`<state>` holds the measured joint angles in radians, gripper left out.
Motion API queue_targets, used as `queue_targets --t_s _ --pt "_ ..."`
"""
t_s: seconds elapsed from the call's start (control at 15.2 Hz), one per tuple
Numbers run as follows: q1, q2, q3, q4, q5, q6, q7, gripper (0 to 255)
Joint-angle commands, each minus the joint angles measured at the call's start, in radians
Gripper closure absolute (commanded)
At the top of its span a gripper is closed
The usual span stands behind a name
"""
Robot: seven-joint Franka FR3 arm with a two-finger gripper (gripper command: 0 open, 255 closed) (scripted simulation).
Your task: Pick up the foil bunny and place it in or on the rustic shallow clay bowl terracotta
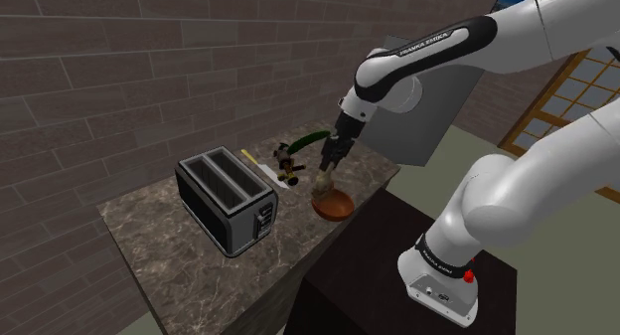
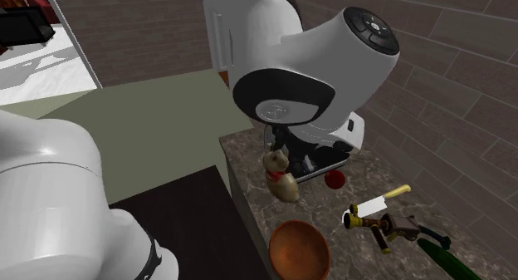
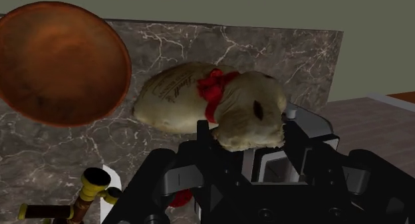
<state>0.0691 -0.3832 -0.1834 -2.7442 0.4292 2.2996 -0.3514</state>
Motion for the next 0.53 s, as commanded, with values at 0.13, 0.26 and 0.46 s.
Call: queue_targets --t_s 0.13,0.26,0.46 --pt "-0.071 0.003 -0.075 0.048 -0.073 -0.080 -0.073 255" --pt "-0.102 0.014 -0.113 0.078 -0.102 -0.113 -0.114 255" --pt "-0.139 0.040 -0.165 0.127 -0.136 -0.159 -0.171 255"
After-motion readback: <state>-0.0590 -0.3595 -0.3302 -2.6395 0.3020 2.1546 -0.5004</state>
